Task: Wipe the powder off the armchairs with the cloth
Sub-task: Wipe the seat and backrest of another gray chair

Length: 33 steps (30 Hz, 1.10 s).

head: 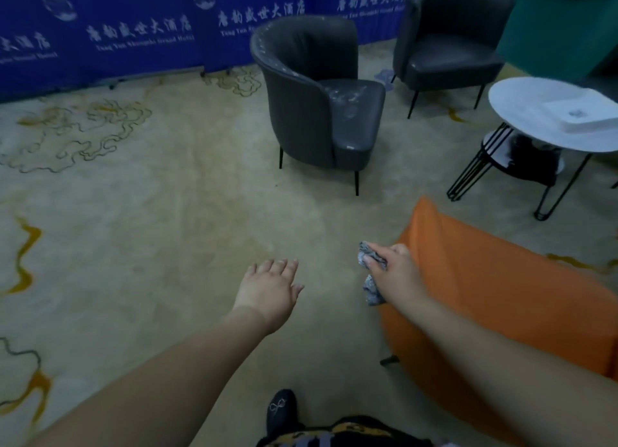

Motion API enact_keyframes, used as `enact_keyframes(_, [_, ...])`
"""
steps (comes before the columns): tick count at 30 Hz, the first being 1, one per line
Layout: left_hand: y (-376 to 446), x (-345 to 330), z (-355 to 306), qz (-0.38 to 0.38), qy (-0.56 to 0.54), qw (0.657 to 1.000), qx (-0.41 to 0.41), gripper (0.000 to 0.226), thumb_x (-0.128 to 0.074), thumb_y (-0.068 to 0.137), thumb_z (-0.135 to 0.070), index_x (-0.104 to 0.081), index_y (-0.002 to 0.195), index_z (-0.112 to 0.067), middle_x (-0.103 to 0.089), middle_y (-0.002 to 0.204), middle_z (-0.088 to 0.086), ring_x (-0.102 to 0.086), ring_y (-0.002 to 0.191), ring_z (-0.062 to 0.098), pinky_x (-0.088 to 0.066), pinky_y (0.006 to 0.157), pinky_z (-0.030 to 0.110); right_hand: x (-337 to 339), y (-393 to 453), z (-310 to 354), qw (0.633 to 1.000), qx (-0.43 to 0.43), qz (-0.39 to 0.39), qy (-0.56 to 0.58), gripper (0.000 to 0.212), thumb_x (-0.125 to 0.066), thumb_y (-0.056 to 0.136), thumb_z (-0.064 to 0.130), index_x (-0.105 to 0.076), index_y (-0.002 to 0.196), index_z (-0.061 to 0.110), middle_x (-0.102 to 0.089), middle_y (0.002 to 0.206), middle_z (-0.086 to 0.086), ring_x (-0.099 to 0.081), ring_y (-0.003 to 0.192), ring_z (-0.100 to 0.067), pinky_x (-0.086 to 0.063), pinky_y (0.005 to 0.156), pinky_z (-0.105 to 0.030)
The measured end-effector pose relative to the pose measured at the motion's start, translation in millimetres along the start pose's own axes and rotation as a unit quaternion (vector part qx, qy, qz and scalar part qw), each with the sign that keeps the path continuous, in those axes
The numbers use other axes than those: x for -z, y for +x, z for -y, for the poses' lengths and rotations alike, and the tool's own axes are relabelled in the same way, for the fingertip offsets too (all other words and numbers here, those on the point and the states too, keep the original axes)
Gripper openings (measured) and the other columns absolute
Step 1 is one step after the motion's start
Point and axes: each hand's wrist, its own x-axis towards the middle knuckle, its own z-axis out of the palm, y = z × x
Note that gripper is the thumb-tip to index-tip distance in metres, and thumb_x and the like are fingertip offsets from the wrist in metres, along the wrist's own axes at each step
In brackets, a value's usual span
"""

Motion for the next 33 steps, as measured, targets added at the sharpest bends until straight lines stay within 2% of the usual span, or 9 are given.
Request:
enact_keyframes(4, [26,9,43,0.010,0.014,1.000,-0.024,0.057,-0.023,0.101,-0.047,-0.018,0.152,-0.024,-0.029,0.155,-0.001,-0.025,0.142,0.022,-0.022,0.114,0.040,-21,23,19,0.999,-0.045,-0.023,-0.006,0.035,-0.062,0.092,0.022,-0.062,0.127,0.018,-0.041,0.102,-0.004,-0.045,0.086,-0.011,-0.029,0.077,-0.014])
enact_keyframes(8, [59,13,69,0.021,0.021,0.999,-0.039,0.056,-0.024,0.100,-0.048,-0.020,0.151,-0.023,-0.030,0.155,-0.001,-0.026,0.142,0.023,-0.022,0.114,0.041,-29,40,28,0.997,-0.069,-0.045,-0.007,0.034,-0.064,0.091,0.020,-0.063,0.125,0.016,-0.041,0.101,-0.006,-0.053,0.091,-0.017,-0.031,0.078,-0.013])
enact_keyframes(9, [67,14,72,0.021,0.020,0.999,-0.041,0.056,-0.024,0.100,-0.048,-0.020,0.151,-0.024,-0.031,0.155,-0.001,-0.026,0.142,0.023,-0.022,0.114,0.041,-28,44,29,0.996,-0.073,-0.048,0.005,0.031,-0.063,0.092,0.018,-0.064,0.123,0.017,-0.041,0.101,-0.006,-0.057,0.088,-0.013,-0.033,0.073,-0.010])
enact_keyframes(11, [85,18,74,0.027,0.019,0.998,-0.048,0.056,-0.024,0.100,-0.048,-0.020,0.151,-0.023,-0.031,0.154,-0.002,-0.025,0.142,0.023,-0.021,0.114,0.041,-26,56,29,0.995,-0.084,-0.047,0.021,0.024,-0.060,0.093,0.013,-0.061,0.116,0.022,-0.038,0.100,-0.007,-0.057,0.069,0.005,-0.035,0.055,-0.003])
enact_keyframes(12, [95,20,74,0.031,0.019,0.998,-0.053,0.056,-0.023,0.101,-0.048,-0.019,0.151,-0.023,-0.030,0.155,-0.002,-0.025,0.142,0.023,-0.021,0.114,0.041,-27,64,27,0.995,-0.083,-0.050,0.016,0.023,-0.060,0.094,0.013,-0.062,0.115,0.022,-0.038,0.100,-0.008,-0.054,0.065,0.007,-0.034,0.054,-0.003])
enact_keyframes(14, [118,25,72,0.027,0.028,0.997,-0.064,0.057,-0.022,0.101,-0.047,-0.018,0.152,-0.023,-0.030,0.155,-0.002,-0.024,0.143,0.023,-0.020,0.115,0.042,-25,87,21,0.994,-0.085,-0.064,0.007,0.030,-0.062,0.093,0.016,-0.064,0.123,0.014,-0.040,0.101,-0.007,-0.045,0.069,0.005,-0.030,0.064,-0.005])
enact_keyframes(17, [161,37,69,0.026,0.032,0.997,-0.072,0.057,-0.022,0.101,-0.048,-0.017,0.152,-0.024,-0.030,0.155,-0.002,-0.024,0.143,0.023,-0.019,0.115,0.042,-18,128,17,0.994,-0.090,-0.060,0.008,0.034,-0.062,0.093,0.017,-0.061,0.127,0.011,-0.040,0.103,-0.008,-0.043,0.072,0.002,-0.030,0.067,0.002])
enact_keyframes(21, [222,54,59,0.025,0.035,0.996,-0.076,0.057,-0.022,0.101,-0.048,-0.017,0.152,-0.024,-0.027,0.156,-0.001,-0.022,0.143,0.023,-0.019,0.115,0.041,-4,189,9,0.994,-0.087,-0.061,0.008,0.036,-0.062,0.092,0.018,-0.061,0.128,0.012,-0.042,0.103,-0.008,-0.044,0.087,-0.011,-0.026,0.077,-0.008])
enact_keyframes(33, [347,90,36,0.045,0.038,0.994,-0.092,0.057,-0.020,0.101,-0.047,-0.012,0.153,-0.025,-0.023,0.158,-0.001,-0.019,0.145,0.024,-0.017,0.117,0.042,22,317,-13,0.992,-0.105,-0.067,0.001,0.037,-0.062,0.093,0.021,-0.060,0.129,0.015,-0.042,0.100,-0.006,-0.045,0.082,-0.012,-0.028,0.072,-0.014])
